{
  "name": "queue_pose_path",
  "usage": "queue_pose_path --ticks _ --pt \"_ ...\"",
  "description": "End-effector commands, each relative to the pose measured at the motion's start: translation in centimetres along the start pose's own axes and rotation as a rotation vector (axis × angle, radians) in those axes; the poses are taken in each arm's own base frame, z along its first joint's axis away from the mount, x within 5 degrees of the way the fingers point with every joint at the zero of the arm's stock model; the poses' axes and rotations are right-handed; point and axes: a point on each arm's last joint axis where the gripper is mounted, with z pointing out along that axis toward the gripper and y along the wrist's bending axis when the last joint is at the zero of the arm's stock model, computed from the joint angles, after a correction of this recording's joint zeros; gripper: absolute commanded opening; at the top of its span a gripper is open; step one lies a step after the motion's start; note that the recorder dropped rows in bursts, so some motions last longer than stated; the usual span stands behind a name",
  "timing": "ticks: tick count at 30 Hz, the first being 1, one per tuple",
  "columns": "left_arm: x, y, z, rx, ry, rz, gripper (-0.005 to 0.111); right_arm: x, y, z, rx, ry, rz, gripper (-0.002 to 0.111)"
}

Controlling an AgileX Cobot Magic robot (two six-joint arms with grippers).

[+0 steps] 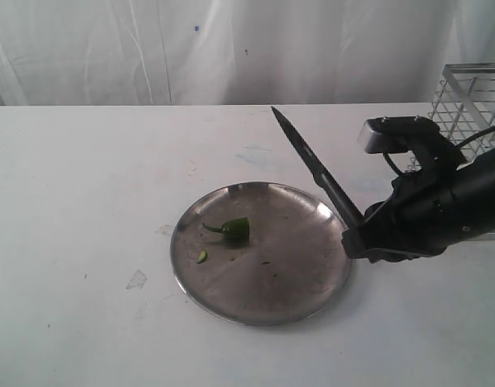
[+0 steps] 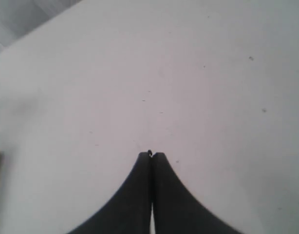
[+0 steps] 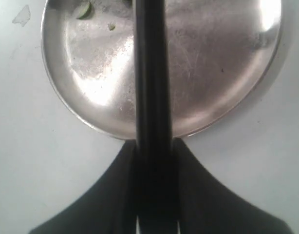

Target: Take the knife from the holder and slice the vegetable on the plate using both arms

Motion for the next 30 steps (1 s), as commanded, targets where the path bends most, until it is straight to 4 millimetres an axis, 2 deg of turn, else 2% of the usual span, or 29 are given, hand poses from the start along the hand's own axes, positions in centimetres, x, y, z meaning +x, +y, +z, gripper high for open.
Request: queue_pose_path --ticks 1,3,4,6,7,8,10,16,19,22,23,25,28,30 --pt "-0.5 0.8 0.0 -0.099 -0.054 0.236 0.0 0.1 1.4 0.2 -0.051 0.016 -0.018 0.0" --pt "-1.0 0.8 -0.1 -0.108 -0.113 0.201 0.0 0.2 2.1 0.4 -0.07 0.026 -0.044 0.0" --pt "-1.4 0.6 -0.1 -0.073 -0.167 0.042 0.0 0.2 2.4 0.5 -0.077 0.03 -0.054 0.0" --pt "-2.3 0.1 -0.3 0.051 -0.262 -0.507 0.0 0.2 2.8 0.7 -0.084 0.032 -0.069 0.0" --pt "-2.5 0.0 -0.4 0.096 -0.278 -0.684 0.0 0.2 2.9 0.7 -0.084 0.031 -0.075 0.0" --pt "-2.7 -0.1 -0.4 0.137 -0.29 -0.846 0.0 0.2 2.9 0.7 -0.081 0.028 -0.078 0.0" --pt "-2.9 -0.1 -0.5 0.173 -0.302 -0.991 0.0 0.1 2.8 0.7 -0.07 0.018 -0.081 0.0" --pt "-2.9 -0.1 -0.5 0.179 -0.303 -1.024 0.0 0.0 2.5 0.8 -0.046 0.012 -0.091 0.0" --pt "-3.5 0.5 -0.7 0.152 -0.398 -1.025 0.0 0.1 2.3 1.4 -0.047 0.033 -0.082 0.0" --pt "-5.0 2.4 -1.9 0.067 -0.697 -1.039 0.0 0.1 2.1 2.0 -0.047 0.048 -0.065 0.0" --pt "-5.7 3.5 -3.0 0.016 -0.878 -1.053 0.0 0.2 2.0 2.2 -0.047 0.053 -0.058 0.0" --pt "-6.6 4.8 -4.5 -0.039 -1.069 -1.085 0.0 0.0 2.1 2.1 -0.05 0.051 -0.046 0.0" --pt "-9.9 6.6 -6.4 -0.029 -1.114 -1.094 0.0 -0.3 2.1 2.0 -0.055 0.049 -0.038 0.0" --pt "-12.6 7.3 -7.0 -0.022 -1.052 -0.969 0.0 -0.4 2.2 1.9 -0.057 0.043 -0.033 0.0"
